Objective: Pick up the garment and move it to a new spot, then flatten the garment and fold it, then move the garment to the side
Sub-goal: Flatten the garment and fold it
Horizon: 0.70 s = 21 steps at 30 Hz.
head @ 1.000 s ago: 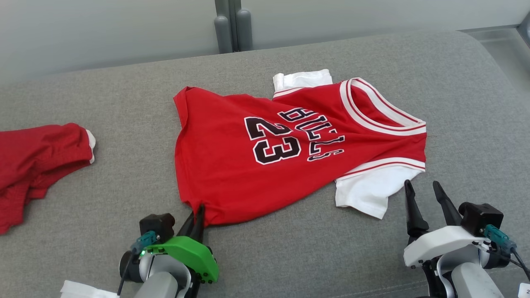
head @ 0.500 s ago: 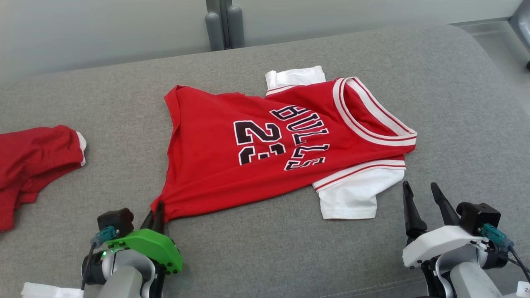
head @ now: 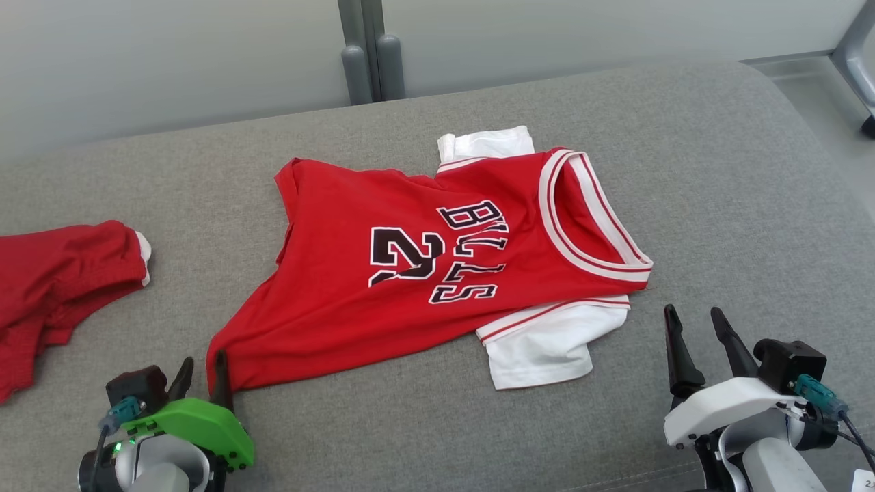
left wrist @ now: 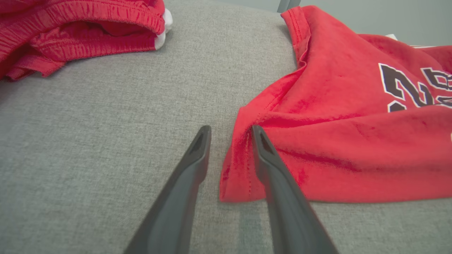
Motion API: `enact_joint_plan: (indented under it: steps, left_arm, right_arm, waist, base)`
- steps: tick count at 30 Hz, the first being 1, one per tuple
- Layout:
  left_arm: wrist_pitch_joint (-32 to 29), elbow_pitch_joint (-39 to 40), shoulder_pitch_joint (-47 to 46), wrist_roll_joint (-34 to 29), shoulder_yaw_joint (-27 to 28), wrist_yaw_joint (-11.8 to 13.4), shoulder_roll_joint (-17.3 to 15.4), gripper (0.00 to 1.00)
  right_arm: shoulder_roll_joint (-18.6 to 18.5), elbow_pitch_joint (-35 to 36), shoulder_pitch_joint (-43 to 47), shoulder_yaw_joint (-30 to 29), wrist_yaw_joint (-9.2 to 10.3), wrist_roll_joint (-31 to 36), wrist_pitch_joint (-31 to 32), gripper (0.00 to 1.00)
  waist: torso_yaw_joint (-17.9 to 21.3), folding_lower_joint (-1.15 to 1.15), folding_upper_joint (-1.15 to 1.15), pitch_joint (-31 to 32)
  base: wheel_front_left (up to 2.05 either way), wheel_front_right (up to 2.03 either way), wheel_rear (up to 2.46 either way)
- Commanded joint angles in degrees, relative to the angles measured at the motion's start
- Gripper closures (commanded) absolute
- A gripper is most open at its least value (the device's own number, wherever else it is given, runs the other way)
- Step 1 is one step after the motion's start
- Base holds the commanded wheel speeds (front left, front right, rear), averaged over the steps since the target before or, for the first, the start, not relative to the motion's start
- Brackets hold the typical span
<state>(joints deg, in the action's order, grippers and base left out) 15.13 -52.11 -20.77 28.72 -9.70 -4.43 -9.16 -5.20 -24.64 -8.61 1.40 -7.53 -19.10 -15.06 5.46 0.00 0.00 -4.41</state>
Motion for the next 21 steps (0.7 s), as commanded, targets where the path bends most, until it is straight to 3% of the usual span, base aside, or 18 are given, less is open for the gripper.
enact_joint_plan:
  steps: [1,9,21]
  left_arm:
    - [-0.02,2.08,2.99,-1.36,1.13,0.84,-0.04,0.0]
    - [-0.02,12.37,10.81,-7.41,5.59,3.67,0.83,0.0]
    - [-0.01,25.68,20.36,-16.4,10.03,2.93,4.85,0.0]
  right_arm:
    - [0.06,0.67,0.84,-0.17,0.08,0.78,-0.18,0.0]
    - [0.79,3.21,2.93,0.0,0.08,2.17,-0.18,0.0]
    - [1.64,4.41,6.27,1.95,0.08,4.67,-0.18,0.0]
  waist:
    - [-0.26,0.0,0.0,1.28]
    - [-1.19,0.0,0.0,3.77]
    - [-3.49,0.0,0.0,6.6]
  base:
    - [0.0,0.0,0.0]
    - [0.0,0.0,0.0]
    - [0.0,0.0,0.0]
